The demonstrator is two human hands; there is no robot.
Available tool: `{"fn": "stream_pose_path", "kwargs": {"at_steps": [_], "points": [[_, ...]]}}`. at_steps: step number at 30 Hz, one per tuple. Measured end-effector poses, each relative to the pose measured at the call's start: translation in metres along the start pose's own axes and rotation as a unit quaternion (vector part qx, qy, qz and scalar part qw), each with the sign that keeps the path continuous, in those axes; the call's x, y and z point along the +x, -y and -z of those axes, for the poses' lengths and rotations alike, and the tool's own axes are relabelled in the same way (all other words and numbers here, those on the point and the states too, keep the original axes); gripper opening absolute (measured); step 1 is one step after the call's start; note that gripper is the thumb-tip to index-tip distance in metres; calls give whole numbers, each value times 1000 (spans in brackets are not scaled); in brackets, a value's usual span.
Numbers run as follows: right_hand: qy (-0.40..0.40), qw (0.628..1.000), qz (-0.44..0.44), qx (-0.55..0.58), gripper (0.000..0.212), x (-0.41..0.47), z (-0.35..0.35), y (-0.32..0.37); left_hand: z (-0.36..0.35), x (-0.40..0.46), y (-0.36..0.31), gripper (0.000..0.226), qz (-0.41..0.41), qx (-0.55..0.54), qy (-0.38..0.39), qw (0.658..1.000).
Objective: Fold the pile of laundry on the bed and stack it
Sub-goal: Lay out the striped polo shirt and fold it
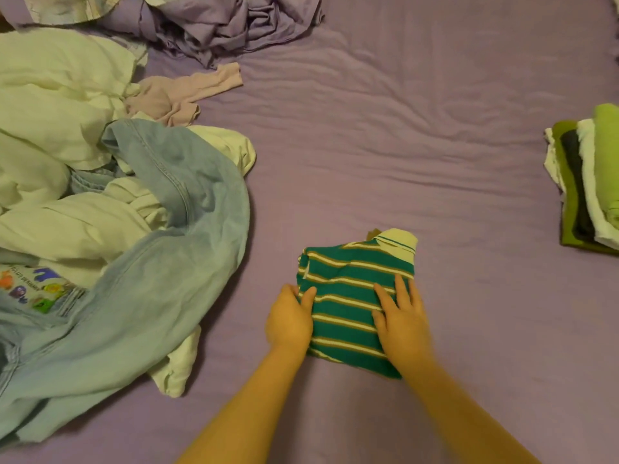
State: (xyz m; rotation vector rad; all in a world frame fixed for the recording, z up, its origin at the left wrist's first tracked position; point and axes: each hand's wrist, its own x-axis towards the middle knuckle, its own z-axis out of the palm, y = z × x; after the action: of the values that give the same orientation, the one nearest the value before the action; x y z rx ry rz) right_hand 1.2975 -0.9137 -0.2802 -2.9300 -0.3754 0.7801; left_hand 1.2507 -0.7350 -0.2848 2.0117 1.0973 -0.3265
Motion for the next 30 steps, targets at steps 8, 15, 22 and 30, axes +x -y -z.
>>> {"fn": "stream_pose_path", "kwargs": {"at_steps": [8, 15, 22, 30], "points": [[-88, 905, -172, 380, 69, -9, -16, -1, -3, 10, 15, 54, -42, -47, -7, 998], [-23, 791, -282, 543, 50, 13, -1, -8, -4, 18, -27, 65, 175, -276, 202, 923], [-19, 776, -173, 607, 11, 16, 35, -40, -2, 6, -52, 40, 119, -391, 225, 884], [-86, 812, -93, 569, 11, 21, 121, -136, -31, -23, -154, 36, -30, -311, 258, 914]]}}
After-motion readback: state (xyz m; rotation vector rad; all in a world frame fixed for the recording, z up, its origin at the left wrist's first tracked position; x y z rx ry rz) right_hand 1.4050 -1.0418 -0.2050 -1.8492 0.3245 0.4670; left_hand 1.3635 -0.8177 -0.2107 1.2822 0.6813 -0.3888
